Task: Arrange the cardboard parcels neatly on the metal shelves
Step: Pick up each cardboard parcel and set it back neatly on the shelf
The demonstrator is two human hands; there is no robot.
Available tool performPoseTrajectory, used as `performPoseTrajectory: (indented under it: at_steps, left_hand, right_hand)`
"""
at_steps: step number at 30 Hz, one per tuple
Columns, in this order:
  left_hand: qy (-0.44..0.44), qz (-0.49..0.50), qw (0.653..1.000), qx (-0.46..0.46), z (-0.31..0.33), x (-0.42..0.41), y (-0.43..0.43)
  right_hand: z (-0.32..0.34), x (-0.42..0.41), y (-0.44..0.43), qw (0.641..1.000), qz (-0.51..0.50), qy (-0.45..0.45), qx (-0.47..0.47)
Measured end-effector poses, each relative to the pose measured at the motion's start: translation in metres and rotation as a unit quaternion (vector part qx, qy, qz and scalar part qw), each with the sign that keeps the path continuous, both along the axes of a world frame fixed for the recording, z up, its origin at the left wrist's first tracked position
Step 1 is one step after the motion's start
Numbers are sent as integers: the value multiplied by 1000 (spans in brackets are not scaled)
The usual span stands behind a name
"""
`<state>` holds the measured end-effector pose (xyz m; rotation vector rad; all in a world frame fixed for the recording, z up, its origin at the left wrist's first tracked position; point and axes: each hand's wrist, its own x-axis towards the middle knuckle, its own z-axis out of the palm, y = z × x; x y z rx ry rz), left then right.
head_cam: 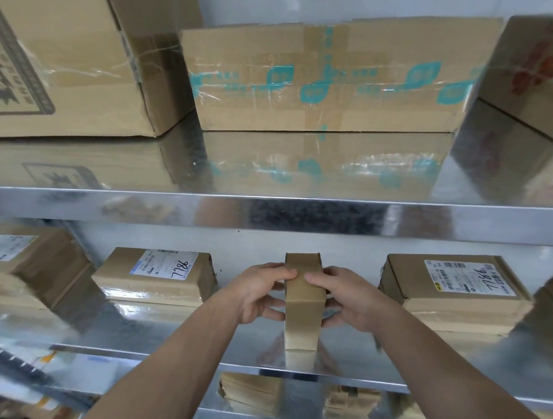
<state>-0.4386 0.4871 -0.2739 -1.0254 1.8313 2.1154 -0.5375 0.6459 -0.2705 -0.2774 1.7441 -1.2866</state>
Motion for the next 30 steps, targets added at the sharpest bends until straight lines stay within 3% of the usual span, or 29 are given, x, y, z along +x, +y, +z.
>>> performPoseTrajectory:
  at_steps: [30]
  left_hand:
    - [-9, 7, 999, -44, 3, -7, 1]
  right_hand:
    - [4, 6, -16, 997, -14, 71, 33]
